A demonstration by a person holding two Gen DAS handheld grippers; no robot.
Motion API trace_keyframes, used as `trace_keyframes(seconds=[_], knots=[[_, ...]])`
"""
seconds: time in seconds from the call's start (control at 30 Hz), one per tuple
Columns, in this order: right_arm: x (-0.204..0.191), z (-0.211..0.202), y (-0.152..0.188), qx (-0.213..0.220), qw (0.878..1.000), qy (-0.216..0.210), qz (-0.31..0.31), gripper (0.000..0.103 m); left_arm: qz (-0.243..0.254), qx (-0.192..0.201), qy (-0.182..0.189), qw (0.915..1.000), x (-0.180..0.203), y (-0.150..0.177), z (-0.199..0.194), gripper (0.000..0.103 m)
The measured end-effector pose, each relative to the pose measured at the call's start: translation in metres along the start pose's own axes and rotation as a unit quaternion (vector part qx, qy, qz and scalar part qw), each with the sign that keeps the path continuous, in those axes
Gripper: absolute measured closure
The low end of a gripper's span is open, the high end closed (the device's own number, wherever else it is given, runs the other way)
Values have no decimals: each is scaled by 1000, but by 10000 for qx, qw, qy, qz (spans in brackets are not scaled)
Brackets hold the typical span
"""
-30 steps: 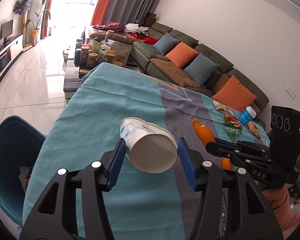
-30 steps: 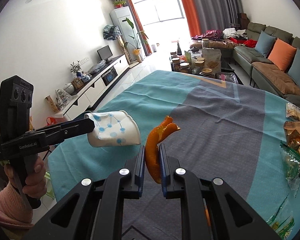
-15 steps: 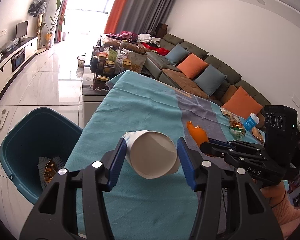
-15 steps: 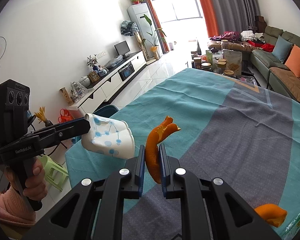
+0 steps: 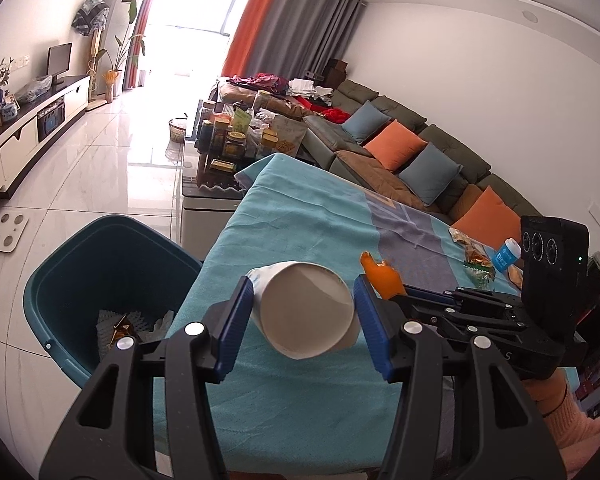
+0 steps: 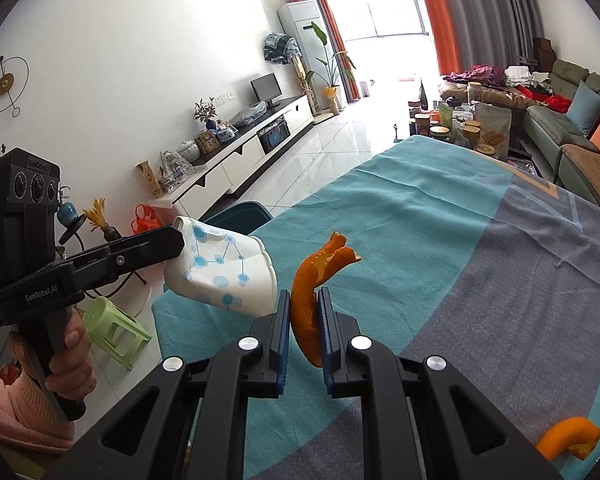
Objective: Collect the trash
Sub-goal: 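Carry the paper cup and orange peel over the teal bin with both tools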
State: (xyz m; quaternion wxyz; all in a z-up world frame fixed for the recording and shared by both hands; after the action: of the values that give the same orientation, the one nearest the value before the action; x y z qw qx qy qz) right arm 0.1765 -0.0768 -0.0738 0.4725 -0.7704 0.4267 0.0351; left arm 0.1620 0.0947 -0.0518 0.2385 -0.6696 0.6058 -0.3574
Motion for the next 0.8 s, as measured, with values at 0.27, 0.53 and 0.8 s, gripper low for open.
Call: trace_keyframes(seconds=[0.27, 0.53, 0.8], knots=[[-8, 13, -4, -60, 9999, -106, -104, 91, -69, 116, -118, 9998, -12, -2, -13, 52], [-19, 27, -9, -147, 9993, -231, -235, 91, -206, 164, -232, 9994, -29, -3, -23, 52], [-28, 40, -15, -232, 9986, -352, -309, 91, -324, 245, -368, 9985, -48, -5, -30, 52]])
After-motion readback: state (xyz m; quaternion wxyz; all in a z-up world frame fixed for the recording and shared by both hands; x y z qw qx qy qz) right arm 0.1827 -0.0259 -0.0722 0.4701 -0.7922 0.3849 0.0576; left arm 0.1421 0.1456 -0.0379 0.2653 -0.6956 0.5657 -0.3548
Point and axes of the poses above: each gripper's, at about its wrist camera, not at the fingertips, and z roughly the way its jaws point, x to its right, y to its underside, the point moved 4 cm from there along z, roughly the way its jaws point, and after that the axes turned 15 degrees about -y, right-handed, at the moved point
